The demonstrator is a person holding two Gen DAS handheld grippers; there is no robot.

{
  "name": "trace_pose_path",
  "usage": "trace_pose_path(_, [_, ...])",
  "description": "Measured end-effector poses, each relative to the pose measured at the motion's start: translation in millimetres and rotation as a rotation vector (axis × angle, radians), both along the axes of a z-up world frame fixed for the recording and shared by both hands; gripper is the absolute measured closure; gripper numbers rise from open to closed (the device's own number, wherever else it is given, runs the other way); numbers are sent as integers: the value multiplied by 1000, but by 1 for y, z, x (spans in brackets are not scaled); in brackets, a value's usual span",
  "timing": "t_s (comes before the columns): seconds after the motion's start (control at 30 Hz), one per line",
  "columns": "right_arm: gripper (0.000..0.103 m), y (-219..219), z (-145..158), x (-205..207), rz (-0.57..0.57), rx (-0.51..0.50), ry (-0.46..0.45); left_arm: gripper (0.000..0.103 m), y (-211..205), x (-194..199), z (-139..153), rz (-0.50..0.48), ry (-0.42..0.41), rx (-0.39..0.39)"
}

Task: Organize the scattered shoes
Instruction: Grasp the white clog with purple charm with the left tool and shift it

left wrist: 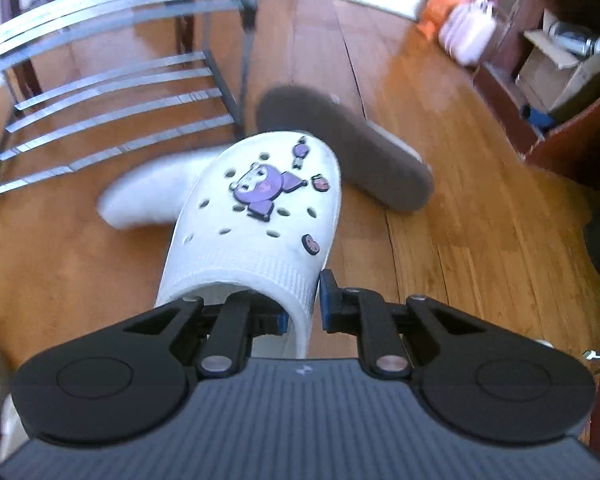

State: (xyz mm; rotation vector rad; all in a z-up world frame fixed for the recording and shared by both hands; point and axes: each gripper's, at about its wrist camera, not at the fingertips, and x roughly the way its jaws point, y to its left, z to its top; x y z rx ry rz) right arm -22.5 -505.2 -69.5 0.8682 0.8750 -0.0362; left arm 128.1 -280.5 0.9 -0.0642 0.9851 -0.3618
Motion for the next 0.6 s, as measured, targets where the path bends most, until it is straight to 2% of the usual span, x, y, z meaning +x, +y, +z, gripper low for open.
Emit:
trace_pose_path(0.1, [26,9,17,-10,22,-8,-33,92,12,-5,22,-40,9,6])
trace_pose_path(0.13, [25,11,22,-14,30,-11,-45,100,13,-13,27,-84,-4,40])
trace_pose_path(0.17, [22,15,26,-18,37,-15,-56,103,14,-24,31,-147,-29,89])
trace_pose_path(0.23, [21,22,31,-27,47,-17,-72,103,20,-46,37,-229,-84,177])
trace_pose_path(0.27, [21,25,30,-30,51,-7,-74,103,23,-52,38,-251,-97,198])
trace_pose_path(0.33, [21,32,27,-36,60,24,-77,103,27,-69,40,-323,-135,299])
trace_pose_path(0.37, [21,34,24,-39,61,40,-70,103,31,-73,40,-339,-102,331])
trace_pose_path(0.43, [21,38,18,-43,70,42,-50,101,51,-78,42,-344,44,371])
trace_pose_path(0.5, [21,45,19,-40,87,-6,-17,97,71,-83,46,-316,151,393])
trace_pose_path(0.57, [21,58,28,-29,138,-71,-8,77,86,-87,50,-300,213,413])
trace_pose_path(0.6, [21,66,35,-21,174,-100,-14,52,96,-90,53,-295,228,418])
